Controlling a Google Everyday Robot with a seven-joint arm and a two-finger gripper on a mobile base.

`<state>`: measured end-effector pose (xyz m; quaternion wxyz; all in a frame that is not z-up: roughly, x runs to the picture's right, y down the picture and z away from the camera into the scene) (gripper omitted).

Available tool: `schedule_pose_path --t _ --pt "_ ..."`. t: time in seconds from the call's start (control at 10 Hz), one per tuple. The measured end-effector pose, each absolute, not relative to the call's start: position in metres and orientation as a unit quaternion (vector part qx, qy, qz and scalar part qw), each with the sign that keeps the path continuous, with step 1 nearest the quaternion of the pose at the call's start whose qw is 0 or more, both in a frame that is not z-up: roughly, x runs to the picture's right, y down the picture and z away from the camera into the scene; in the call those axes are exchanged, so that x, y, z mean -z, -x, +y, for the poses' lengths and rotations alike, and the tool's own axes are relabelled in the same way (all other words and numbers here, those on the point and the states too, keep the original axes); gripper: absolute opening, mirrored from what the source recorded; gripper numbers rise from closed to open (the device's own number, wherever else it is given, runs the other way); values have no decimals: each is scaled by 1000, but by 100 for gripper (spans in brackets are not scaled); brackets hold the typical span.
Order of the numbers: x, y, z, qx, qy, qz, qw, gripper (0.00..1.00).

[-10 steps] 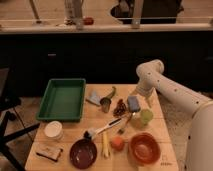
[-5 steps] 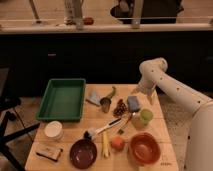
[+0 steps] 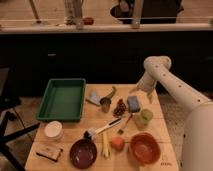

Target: Place sponge in plastic cup

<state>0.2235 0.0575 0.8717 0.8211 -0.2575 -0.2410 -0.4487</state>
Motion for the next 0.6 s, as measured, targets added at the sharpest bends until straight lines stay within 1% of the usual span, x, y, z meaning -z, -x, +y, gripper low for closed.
schedule_pose_path --t 0.3,0.6 --pt "-874 -217 74 465 257 -262 806 80" --pt "-883 -217 84 482 251 -265 796 80"
